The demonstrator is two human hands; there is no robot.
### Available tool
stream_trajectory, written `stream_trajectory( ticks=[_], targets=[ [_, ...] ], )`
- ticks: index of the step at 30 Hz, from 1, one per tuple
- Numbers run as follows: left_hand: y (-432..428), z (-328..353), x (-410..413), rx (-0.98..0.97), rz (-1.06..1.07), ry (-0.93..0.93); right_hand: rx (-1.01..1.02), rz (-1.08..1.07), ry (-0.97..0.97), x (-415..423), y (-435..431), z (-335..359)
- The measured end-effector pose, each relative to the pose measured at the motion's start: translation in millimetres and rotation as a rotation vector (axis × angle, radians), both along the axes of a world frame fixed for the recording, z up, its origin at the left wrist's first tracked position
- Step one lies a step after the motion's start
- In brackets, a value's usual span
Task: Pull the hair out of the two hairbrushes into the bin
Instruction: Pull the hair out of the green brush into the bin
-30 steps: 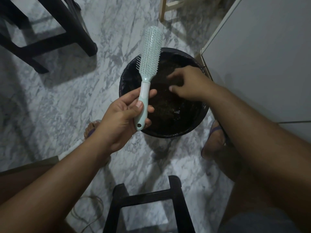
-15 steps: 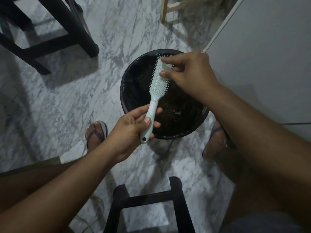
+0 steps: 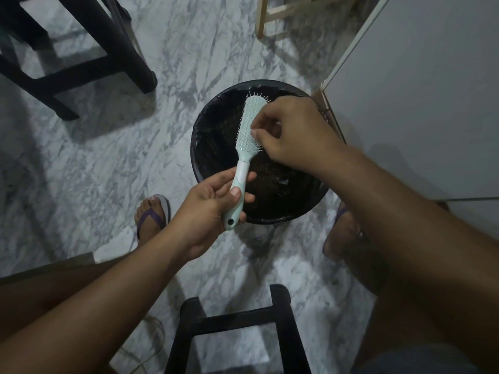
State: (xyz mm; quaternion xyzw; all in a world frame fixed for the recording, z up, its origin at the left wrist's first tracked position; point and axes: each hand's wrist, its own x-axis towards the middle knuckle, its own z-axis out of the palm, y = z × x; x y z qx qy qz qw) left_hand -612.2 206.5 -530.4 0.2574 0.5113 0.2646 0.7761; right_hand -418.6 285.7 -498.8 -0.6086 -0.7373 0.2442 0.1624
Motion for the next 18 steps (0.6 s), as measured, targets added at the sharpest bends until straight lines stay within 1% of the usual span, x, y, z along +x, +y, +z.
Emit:
stream_trajectory(
  ticks=[4, 6, 9, 11, 12, 14, 16, 18],
  targets=[
    [0, 0, 0, 0.081, -0.049, 0.079, -0.104, -0.045, -0.102, -4, 2, 4],
    [1, 0, -3, 0.13, -0.065, 0.123, -0.122, -0.053, -0.165, -3, 2, 6],
    [2, 0, -5, 0.156, -0.081, 0.147, -0.083, -0.037, -0.235, -6, -1, 5],
    [0, 1, -3, 0.104, -0.063, 0.092, -0.036, -0.033, -0.235, -9, -3, 2],
    [-1, 1, -1, 0.068, -0.048, 0.055, -0.027, -0.032, -0.209, -9, -3, -1],
    [-2, 2, 1, 0.015, -0.029, -0.002, -0.044, -0.06, -0.071, -7, -2, -4],
    [-2, 2, 2, 0.004, -0.03, -0.029, -0.055, -0.136, 0.104, -3, 3, -4],
    [-1, 3, 2, 0.015, -0.024, -0.027, -0.022, -0.187, 0.177, 3, 8, 1]
  ],
)
